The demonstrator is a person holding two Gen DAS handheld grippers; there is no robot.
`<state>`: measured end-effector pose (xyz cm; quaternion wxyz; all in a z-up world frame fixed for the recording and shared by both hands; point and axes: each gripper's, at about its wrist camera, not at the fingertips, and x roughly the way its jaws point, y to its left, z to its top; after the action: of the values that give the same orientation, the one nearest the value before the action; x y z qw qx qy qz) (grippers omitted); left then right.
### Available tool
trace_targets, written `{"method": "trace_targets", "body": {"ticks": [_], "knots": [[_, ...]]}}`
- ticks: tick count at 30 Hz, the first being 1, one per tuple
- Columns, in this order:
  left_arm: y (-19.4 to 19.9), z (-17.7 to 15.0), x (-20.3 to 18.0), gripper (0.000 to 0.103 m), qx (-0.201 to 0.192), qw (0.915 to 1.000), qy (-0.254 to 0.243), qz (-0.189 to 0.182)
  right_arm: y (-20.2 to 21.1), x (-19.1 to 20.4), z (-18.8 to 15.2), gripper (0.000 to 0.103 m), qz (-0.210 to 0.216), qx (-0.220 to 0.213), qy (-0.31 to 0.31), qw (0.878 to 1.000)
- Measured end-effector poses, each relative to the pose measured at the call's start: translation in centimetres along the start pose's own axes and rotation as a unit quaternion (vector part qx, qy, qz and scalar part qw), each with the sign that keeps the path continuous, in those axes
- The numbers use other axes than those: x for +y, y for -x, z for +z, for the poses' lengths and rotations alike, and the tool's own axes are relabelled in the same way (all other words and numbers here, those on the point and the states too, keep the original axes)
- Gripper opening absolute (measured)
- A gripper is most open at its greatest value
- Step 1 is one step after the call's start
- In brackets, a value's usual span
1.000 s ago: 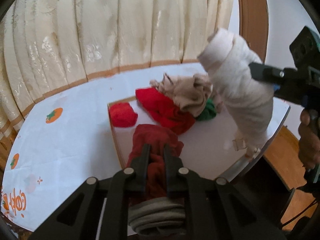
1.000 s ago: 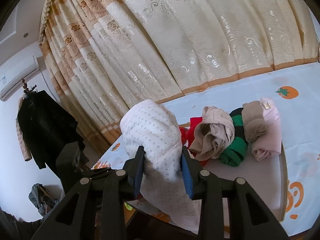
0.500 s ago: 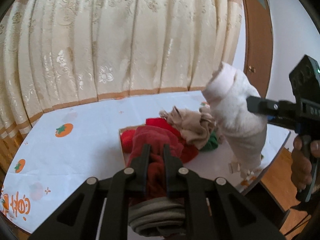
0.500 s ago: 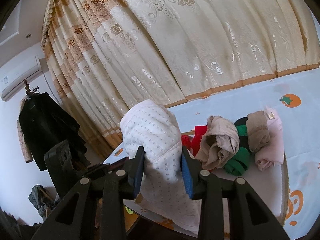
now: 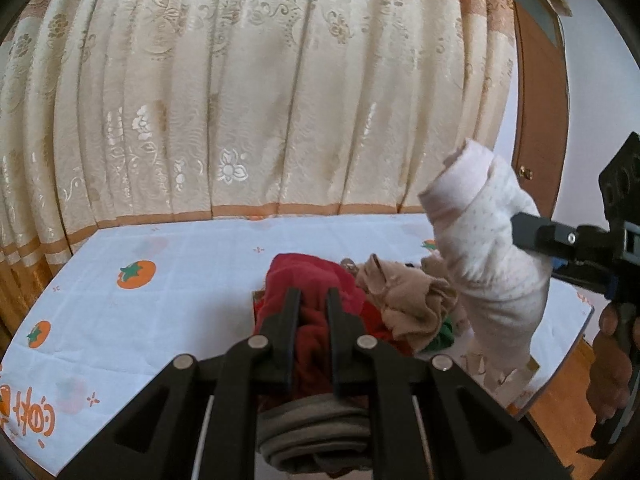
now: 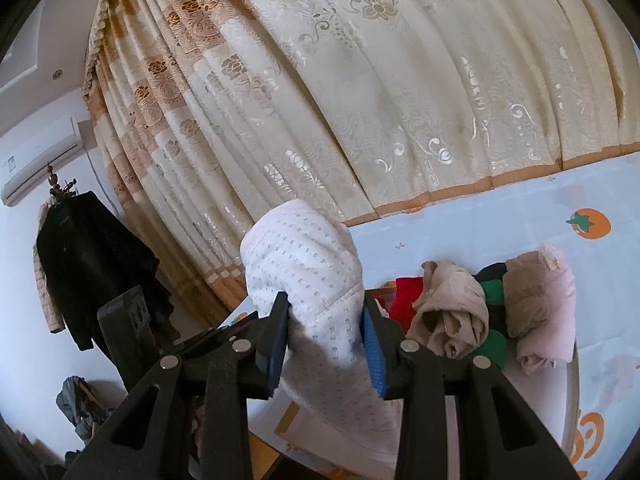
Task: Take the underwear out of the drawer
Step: 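Lower the red cloth into the tray with the left tool while the right tool lowers the dotted underwear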
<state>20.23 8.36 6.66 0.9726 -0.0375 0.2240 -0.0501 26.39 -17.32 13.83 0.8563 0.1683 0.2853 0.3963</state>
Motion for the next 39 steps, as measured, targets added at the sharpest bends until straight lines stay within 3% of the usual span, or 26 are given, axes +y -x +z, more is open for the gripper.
{"method": "trace_targets", "body": {"ticks": [26,39], "knots": [[-6.1,0.8,0.3,0.010,0.028,0.9986,0.038,0.023,-7.4,-3.8,2.7,0.037,-0.057,0.031,-0.045,0.997],[-9.2,0.0,-0.2,0.010,0.061,0.9977,0.018,0.024,-11.1,-6.9,3.0,0.037,-0.112,0.058,-0.047,0.991]]}}
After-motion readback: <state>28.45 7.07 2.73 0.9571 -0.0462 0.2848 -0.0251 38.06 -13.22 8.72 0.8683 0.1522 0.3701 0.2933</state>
